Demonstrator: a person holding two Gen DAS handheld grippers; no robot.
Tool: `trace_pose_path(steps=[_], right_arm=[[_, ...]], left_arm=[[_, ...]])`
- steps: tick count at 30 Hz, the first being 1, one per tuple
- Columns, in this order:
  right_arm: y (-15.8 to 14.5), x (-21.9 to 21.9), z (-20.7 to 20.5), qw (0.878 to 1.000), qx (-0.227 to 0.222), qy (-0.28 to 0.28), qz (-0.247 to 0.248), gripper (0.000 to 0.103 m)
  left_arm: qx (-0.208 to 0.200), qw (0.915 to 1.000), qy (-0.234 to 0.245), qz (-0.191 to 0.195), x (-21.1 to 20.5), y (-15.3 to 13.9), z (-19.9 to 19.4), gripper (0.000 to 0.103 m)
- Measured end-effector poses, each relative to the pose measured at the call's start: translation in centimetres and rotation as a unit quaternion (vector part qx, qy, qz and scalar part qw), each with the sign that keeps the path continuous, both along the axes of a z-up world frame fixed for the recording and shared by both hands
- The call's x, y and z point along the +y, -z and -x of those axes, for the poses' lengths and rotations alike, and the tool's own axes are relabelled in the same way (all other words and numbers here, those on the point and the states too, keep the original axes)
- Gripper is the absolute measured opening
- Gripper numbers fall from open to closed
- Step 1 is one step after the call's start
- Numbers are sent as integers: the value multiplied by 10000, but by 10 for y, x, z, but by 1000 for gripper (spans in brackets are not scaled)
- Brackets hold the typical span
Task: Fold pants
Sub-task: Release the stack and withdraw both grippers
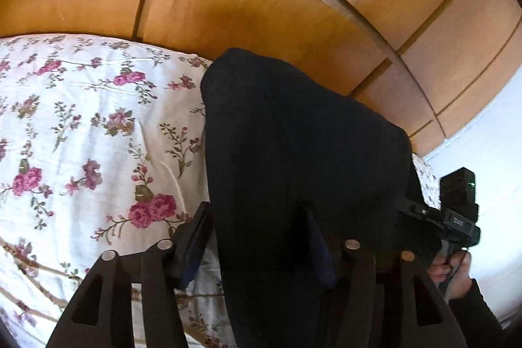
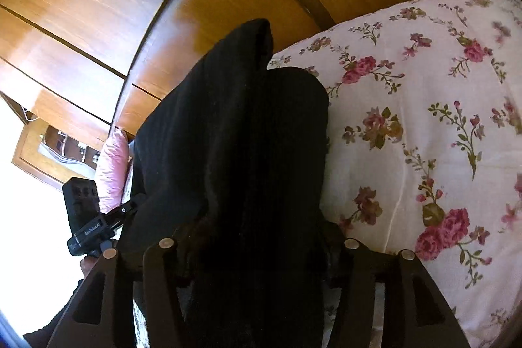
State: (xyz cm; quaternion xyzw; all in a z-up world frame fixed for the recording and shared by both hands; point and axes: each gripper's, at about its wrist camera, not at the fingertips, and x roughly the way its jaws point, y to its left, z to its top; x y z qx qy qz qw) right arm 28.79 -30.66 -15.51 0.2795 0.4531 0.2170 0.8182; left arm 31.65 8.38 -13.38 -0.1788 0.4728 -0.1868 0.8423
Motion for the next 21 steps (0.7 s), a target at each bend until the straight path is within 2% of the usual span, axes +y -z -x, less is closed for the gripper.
trace_pose_path(steps=[1, 4, 8, 13, 21], right_arm=[[-5, 3, 0, 9999, -8, 25, 130, 64], [-26, 6, 11, 9980, -127, 175, 590, 64], [-52, 9, 43, 9917, -460, 471, 1103, 68], [-72, 16, 83, 9798, -817, 704, 1684, 70], [-84, 59, 150, 9687, -1142, 744, 2074, 71]], left_arm=[[-14, 9999, -79, -104, -1, -4, 1, 63], [-141, 9978, -342, -556, -6, -19, 10, 63], [-319, 9899, -794, -1127, -10, -40, 33, 63], [-685, 9830, -994, -1385, -22, -63, 80, 63], [-1222, 9693, -1105, -1824, -46, -88, 160, 64]])
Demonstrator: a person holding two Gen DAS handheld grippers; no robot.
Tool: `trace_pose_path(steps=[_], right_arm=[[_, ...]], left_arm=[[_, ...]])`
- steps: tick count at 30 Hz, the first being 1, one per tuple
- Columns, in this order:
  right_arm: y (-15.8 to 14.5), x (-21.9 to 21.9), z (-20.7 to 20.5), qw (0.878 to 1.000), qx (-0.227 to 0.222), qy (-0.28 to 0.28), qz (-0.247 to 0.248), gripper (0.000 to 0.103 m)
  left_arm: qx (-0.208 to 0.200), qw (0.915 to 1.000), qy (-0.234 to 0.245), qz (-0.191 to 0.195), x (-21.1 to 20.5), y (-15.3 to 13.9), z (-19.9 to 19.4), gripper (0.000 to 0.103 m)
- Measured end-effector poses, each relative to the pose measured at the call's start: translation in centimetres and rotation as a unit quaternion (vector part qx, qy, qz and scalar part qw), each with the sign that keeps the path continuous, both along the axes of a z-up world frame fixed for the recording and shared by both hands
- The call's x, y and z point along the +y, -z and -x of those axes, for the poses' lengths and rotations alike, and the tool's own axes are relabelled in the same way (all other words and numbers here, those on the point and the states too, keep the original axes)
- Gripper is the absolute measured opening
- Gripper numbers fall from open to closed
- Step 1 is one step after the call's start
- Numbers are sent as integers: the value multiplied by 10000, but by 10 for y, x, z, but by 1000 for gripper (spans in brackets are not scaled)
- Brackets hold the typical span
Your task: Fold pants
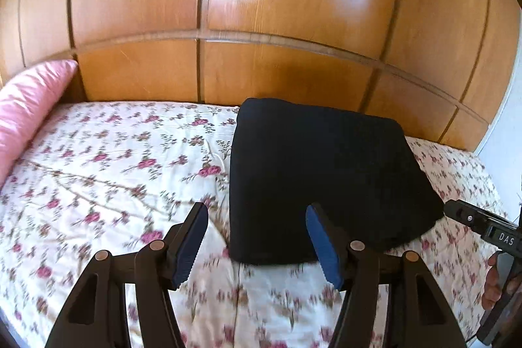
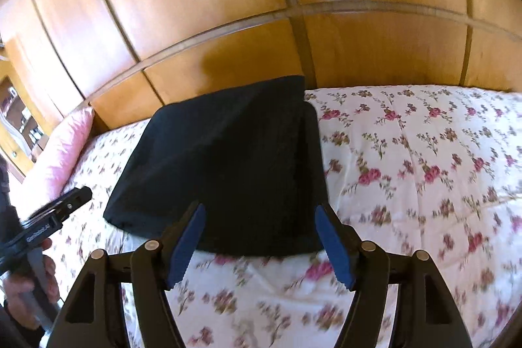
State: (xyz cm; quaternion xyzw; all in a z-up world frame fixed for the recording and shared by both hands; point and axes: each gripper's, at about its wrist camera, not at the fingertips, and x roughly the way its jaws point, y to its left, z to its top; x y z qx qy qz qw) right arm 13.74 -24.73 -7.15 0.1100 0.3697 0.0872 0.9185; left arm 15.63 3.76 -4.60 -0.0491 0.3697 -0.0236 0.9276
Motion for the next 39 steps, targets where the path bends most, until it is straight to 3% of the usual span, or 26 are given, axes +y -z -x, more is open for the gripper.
trace_pose_path(steps=[6, 18, 24, 28, 39], right_arm=[[3, 29, 40, 9999, -82, 148, 35, 71], [2, 56, 94, 9972, -293, 442, 525, 71], [0, 62, 107, 9954, -358, 521, 716, 73], [1, 65, 112, 9944, -355, 547, 833, 73], [5, 68, 116, 9931, -325, 572, 967, 73]], left_arm=[[-144, 9996, -33, -233, -12, -2, 39, 64], [-243, 9995, -146, -159, -22, 1, 98, 64], [-248, 9996, -86, -108, -28, 2, 120, 71], [-237, 9994, -158, -181, -30, 2, 126, 78], [-333, 9978, -388, -431, -32, -1, 128, 79]])
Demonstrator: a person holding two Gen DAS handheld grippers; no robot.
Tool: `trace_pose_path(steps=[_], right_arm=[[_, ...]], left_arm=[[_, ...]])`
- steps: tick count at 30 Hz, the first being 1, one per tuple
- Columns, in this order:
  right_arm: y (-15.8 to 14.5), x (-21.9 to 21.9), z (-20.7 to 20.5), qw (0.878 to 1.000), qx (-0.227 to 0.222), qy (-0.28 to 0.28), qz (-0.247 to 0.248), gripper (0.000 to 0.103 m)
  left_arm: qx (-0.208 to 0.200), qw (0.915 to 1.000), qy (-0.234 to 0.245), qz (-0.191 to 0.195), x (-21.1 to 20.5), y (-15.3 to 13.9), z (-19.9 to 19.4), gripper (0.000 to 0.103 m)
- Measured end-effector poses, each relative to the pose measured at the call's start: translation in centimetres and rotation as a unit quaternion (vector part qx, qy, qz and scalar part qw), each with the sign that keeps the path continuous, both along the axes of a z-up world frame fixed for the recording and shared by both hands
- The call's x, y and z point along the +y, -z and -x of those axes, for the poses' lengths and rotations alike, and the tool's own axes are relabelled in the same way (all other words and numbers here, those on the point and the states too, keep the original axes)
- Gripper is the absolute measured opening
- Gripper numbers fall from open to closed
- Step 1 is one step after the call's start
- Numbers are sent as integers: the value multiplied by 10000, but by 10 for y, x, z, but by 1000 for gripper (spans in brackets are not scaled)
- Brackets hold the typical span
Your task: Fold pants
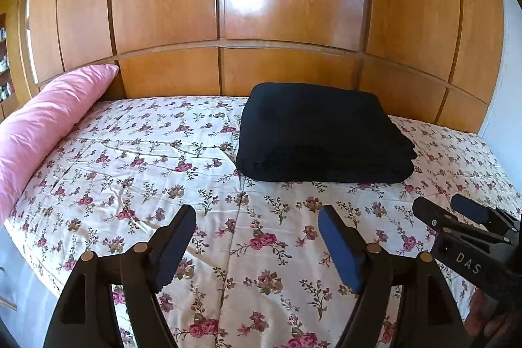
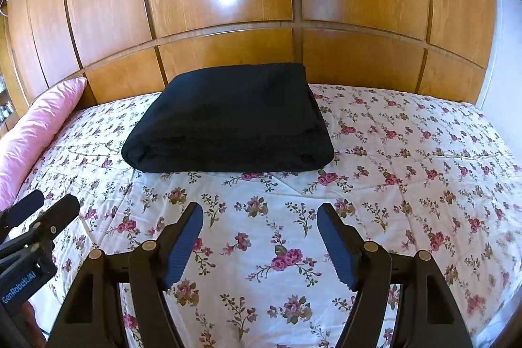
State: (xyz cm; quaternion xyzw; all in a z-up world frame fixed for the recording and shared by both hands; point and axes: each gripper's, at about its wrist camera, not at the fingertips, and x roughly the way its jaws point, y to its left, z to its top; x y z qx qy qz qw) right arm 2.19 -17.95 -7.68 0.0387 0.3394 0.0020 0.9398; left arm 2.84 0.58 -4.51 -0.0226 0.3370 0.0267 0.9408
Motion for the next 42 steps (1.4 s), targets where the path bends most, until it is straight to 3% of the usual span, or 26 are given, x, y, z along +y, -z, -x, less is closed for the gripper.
trace_pose_path(steps=[42], right_arm=[[0, -1, 3, 10000, -5, -37, -6, 76]], left_arm=[[-11, 10000, 25, -13, -1, -6, 7, 79]])
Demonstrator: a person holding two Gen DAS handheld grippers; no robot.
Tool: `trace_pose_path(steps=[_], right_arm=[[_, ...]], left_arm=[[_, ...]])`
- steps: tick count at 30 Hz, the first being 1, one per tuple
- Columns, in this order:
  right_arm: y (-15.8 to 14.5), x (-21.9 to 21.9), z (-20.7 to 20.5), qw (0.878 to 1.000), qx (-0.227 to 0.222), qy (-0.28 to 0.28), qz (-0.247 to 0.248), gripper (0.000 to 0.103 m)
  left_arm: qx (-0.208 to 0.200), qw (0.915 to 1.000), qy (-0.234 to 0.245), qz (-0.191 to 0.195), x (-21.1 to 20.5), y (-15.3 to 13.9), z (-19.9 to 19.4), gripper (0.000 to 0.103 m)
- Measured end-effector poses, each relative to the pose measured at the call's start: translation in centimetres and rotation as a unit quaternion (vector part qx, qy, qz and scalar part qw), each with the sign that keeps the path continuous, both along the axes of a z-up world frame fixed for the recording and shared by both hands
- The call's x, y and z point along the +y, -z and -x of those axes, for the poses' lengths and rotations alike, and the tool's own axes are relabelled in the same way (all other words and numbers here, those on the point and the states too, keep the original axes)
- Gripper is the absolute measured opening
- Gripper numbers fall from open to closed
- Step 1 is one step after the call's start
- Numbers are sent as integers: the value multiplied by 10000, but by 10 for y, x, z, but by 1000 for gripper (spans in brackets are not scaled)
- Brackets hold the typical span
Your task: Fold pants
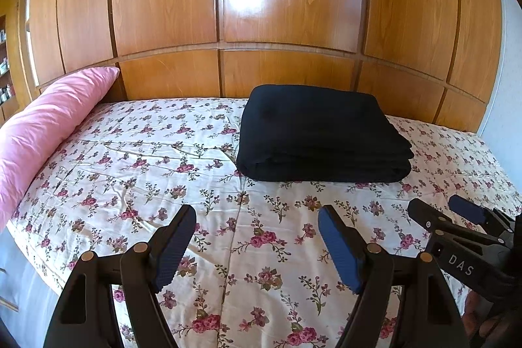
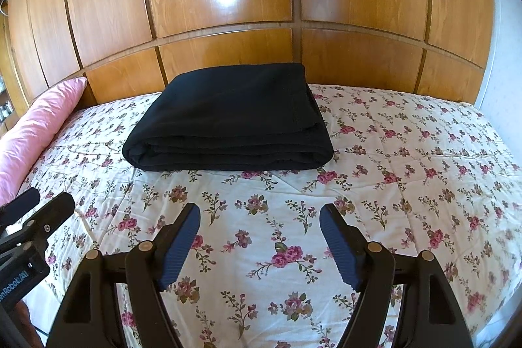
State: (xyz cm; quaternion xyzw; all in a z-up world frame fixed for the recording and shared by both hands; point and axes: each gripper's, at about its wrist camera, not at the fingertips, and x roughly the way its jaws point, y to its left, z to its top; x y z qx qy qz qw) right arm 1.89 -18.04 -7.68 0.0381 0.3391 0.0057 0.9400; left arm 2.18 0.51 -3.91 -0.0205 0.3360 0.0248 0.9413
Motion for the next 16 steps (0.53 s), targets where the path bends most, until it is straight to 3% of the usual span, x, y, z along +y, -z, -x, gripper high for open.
trace_pose_path(steps=[16], right_arm=[[4, -2, -1, 10000, 39, -4, 16, 77]], left_arm=[[9, 9999, 78, 90, -1, -2, 1, 78]])
